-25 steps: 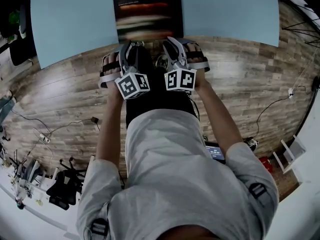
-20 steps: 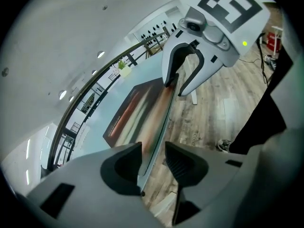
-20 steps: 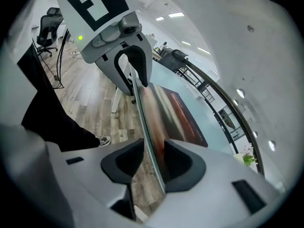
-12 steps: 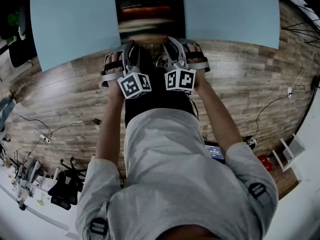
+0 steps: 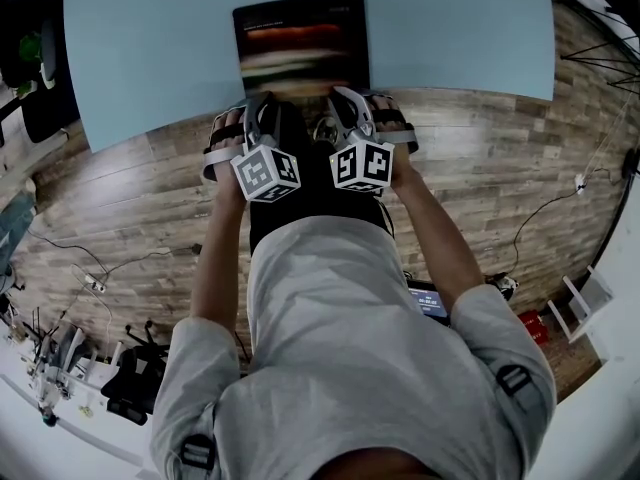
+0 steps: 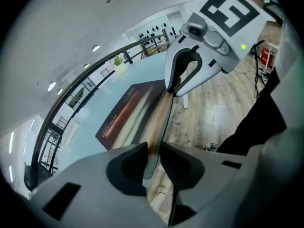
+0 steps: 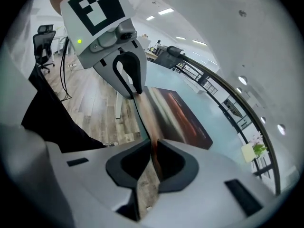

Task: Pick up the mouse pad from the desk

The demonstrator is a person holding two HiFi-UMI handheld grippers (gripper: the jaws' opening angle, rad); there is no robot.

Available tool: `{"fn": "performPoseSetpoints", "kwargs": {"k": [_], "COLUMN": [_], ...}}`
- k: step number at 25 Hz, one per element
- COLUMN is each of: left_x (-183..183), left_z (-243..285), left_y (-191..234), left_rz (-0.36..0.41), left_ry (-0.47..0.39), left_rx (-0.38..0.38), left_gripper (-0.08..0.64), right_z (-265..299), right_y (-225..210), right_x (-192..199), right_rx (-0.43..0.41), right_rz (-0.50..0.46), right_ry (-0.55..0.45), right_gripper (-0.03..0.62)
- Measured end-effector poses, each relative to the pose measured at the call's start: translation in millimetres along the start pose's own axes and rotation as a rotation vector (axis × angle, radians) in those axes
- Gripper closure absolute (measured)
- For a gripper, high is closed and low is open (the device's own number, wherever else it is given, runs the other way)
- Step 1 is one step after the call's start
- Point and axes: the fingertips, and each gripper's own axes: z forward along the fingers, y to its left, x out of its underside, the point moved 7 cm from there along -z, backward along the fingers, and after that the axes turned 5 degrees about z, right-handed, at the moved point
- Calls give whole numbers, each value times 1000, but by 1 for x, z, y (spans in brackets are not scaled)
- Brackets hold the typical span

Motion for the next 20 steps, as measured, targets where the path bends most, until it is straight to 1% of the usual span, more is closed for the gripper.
{"fn": "performPoseSetpoints", "kwargs": {"k": [2, 5, 7, 13, 15, 18, 20], "left_x": [1, 1, 1, 1, 1, 1, 0], "left_z": [0, 0, 2, 0, 0, -3, -6], "left_y": [3, 11, 16, 21, 26, 36, 44], "left_rz": [-34, -123, -163, -199, -235, -313, -343], "left_ry": [-4, -20, -30, -30, -37, -51, -61], "left_rx": [55, 163, 221, 308, 339, 391, 411], "left_gripper": [474, 494, 503, 518, 525, 532, 534], "right_z": [0, 0, 0, -6, -6, -9, -10], "right_y": [-2, -8, -12, -20, -24, -31, -37], "right_x": [-1, -3, -4, -13, -17, -24, -29], "right_rx": [-34, -86, -115, -159, -165, -170, -172], "right_rz": [41, 81, 109, 172, 203, 254, 291], "right_ry": [5, 19, 29, 57, 70, 82, 86], "right_gripper": [545, 551, 557, 565, 568, 571, 572]}}
